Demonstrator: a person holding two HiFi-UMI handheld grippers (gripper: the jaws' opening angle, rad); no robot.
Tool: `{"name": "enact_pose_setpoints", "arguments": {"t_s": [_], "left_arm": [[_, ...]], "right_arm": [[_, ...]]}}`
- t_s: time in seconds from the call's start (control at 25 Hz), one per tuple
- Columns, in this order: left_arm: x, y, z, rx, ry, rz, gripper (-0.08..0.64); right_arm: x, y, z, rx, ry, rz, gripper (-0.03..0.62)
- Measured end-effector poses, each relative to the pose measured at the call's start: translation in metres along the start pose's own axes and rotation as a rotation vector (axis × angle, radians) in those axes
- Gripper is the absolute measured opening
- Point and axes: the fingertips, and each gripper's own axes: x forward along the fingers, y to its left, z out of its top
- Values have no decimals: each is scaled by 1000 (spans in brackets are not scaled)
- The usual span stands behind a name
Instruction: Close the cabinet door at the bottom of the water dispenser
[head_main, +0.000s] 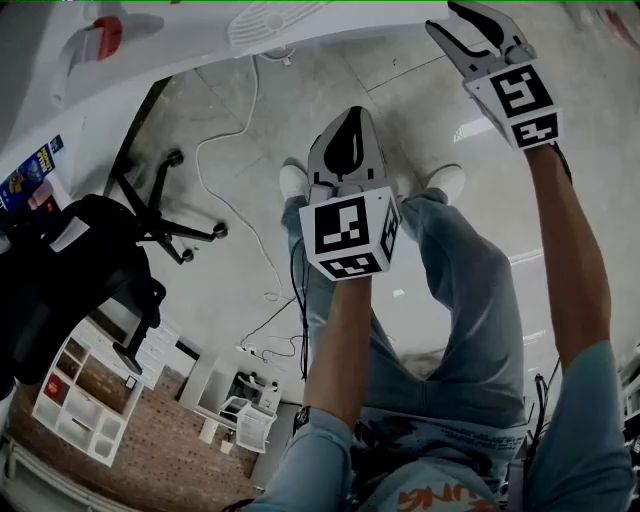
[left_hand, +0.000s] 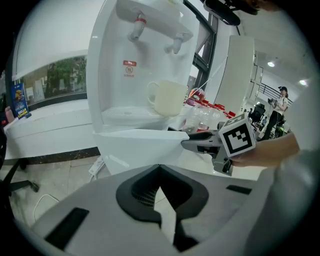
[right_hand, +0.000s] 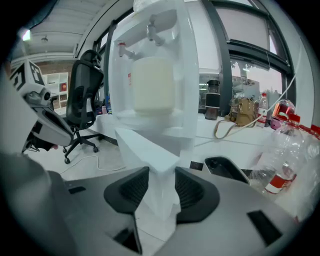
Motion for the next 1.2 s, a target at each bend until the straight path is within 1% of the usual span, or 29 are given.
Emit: {"name": "enact_pose_setpoints", "arguments": {"t_s": [0.2, 0.44, 0.6, 0.76, 1.0, 1.08, 1.12, 1.16, 1.2], "left_arm": [[5, -1, 10, -7, -21, 10, 11], [10, 3, 18, -16, -31, 26, 11], [8, 5, 19, -19, -36, 35, 11], [5, 7, 21, -14, -40, 45, 11], [-2, 12, 24, -10, -45, 68, 11], [-8, 13, 23, -20, -40, 74, 11], [-10, 12, 23, -25, -40, 74, 11], [-13, 11, 23, -28, -40, 73, 11], [-16, 9, 24, -29, -40, 71, 11]], "right_arm": [[20, -24, 17, 2, -18, -21, 152], [39, -41, 31, -17, -27, -30, 135], [47, -47, 38, -37, -38, -47, 132], [53, -51, 42, -28, -49, -63, 126], [59, -59, 46, -18, -41, -117, 119], [57, -59, 45, -10, -32, -136, 107], [54, -60, 45, 1, -29, -146, 93], [49, -60, 46, 10, -27, -154, 62], [44, -58, 46, 13, -25, -155, 51]]}}
